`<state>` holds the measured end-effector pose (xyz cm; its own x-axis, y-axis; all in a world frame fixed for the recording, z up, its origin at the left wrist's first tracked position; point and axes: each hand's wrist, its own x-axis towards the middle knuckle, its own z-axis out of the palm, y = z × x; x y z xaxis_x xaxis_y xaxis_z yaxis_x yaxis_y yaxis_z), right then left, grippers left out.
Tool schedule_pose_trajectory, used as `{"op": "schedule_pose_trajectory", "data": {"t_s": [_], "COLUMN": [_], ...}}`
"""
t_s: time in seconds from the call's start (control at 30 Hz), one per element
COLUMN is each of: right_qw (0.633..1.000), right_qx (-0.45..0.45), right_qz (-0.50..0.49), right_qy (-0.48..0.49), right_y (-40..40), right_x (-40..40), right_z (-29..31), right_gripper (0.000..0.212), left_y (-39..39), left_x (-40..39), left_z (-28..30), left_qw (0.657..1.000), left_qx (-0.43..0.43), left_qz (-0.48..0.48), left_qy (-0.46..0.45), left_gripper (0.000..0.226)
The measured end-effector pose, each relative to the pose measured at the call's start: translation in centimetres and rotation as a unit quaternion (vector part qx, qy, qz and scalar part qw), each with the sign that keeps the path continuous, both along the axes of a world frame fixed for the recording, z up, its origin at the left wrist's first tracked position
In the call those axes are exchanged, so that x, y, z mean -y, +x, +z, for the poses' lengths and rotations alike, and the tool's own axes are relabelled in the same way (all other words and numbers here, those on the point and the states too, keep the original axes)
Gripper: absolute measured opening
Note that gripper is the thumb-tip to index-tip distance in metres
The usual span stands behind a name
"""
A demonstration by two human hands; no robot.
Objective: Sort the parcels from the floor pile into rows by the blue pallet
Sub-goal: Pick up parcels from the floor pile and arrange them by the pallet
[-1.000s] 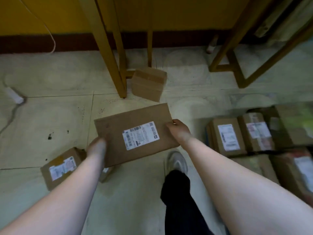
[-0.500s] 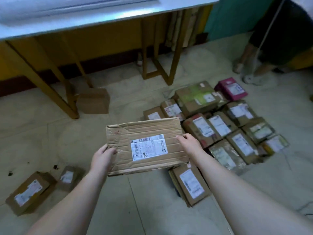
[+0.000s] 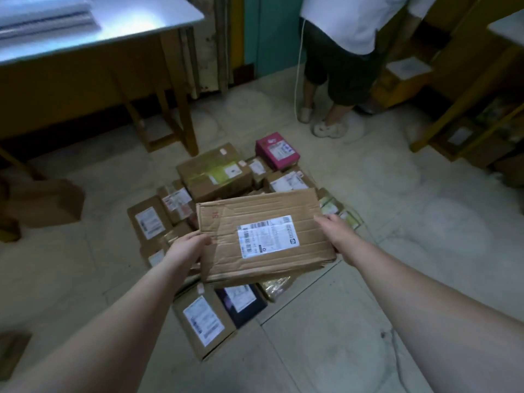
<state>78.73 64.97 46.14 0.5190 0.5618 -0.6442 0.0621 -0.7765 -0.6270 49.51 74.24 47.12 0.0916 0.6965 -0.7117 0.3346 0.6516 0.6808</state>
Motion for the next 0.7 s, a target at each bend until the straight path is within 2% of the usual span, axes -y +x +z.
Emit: {"op": "schedule_pose_trajectory", "data": {"t_s": [0.13,0.27,0.43,0.6,0.7], "right_qw": [1.000,0.999,0.995,0.990,0.987], "right_qx": [-0.009,0.016,0.045,0.056,0.043], "right_qz": [0.007,0.022,0.048,0.098,0.138], "right_qy": [-0.006,-0.019,-0.071,-0.079,-0.077], "right_y": [4.8,8.0,10.4,12.5,12.4], "right_x": [-0.4,-2.5,-4.9,-7.6,-8.1], "right_z": [-0.3,-2.6,-7.3,-13.2,-16.6], "right_gripper": [0.037,0.038,0.054,0.046,0.051], "left_y": [6.0,9.3,11.9,13.6,14.0], "left_x": [-0.2,-1.8,-2.7,-2.2,-0.9], "left_z": [-0.4,-3.8,-9.5,-15.8,-18.2], "left_qw": [1.000,0.999,0.994,0.983,0.970], "left_qx": [0.014,-0.009,-0.044,-0.082,-0.102], "left_qz": [0.008,0.013,-0.020,-0.037,-0.051], "left_qy": [-0.013,-0.031,-0.098,-0.158,-0.214], "left_gripper": [0.021,0.017,0.017,0.019,0.017]}}
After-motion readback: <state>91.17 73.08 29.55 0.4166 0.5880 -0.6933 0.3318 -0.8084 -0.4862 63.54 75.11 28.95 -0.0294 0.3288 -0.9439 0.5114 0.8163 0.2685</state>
